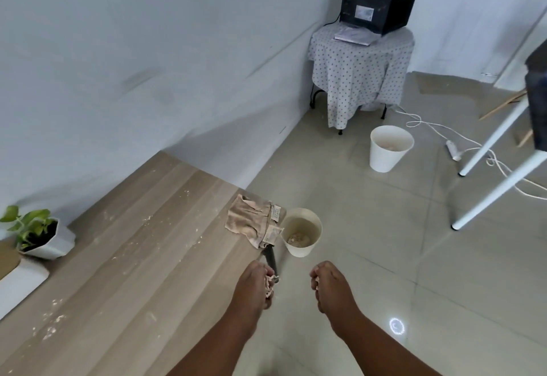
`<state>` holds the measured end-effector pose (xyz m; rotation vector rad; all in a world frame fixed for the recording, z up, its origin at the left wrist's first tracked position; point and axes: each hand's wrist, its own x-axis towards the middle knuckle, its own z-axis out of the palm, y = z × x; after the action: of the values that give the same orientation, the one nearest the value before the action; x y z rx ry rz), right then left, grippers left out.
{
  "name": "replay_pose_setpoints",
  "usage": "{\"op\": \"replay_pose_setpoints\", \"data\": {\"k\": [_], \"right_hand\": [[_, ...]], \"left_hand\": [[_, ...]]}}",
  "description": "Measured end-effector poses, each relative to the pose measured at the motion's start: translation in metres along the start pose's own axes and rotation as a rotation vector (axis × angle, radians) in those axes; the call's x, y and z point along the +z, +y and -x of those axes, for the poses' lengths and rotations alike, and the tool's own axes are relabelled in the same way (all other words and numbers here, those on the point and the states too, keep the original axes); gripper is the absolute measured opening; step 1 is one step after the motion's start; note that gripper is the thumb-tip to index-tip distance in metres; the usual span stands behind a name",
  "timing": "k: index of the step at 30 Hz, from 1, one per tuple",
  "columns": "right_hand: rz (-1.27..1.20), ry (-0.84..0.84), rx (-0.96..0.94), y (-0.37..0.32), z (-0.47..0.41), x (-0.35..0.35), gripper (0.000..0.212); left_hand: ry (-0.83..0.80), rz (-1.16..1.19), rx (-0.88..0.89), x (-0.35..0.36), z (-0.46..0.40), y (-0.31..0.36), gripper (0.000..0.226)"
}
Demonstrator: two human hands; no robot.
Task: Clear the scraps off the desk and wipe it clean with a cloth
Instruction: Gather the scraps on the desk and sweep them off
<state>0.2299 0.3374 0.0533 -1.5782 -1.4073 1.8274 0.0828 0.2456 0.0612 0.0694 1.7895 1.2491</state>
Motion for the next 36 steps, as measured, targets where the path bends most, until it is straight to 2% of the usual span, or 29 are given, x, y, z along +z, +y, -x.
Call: {"op": "replay_pose_setpoints", "data": {"k": [11,21,27,32,36], "right_hand": [[-0.029,0.111,0.07,-0.031,-0.097,-0.043,0.021],[-0.085,0.144,0.123,-0.1,-0.21,-0.052,0.025],[-0.095,0.145,0.137,-0.123,-0.266,-0.059,0.023],[-0.062,0.108,0.136,-0.124,-0.33,-0.058,0.013],[0.005,0.018,0.206,-0.111,-0.386,-0.052,0.012]], "left_hand": [[-0.153,-0.064,-0.023,0.085,-0.085,0.05,0.019],[-0.233,-0.146,0.002,0.142,-0.194,0.135,0.036],[-0.166,-0.119,-0.055,0.166,-0.239,0.162,0.025],[-0.113,-0.115,-0.148,0.186,-0.271,0.162,0.018],[0.021,-0.056,-0.218,0.205,-0.313,0.145,0.016]]}}
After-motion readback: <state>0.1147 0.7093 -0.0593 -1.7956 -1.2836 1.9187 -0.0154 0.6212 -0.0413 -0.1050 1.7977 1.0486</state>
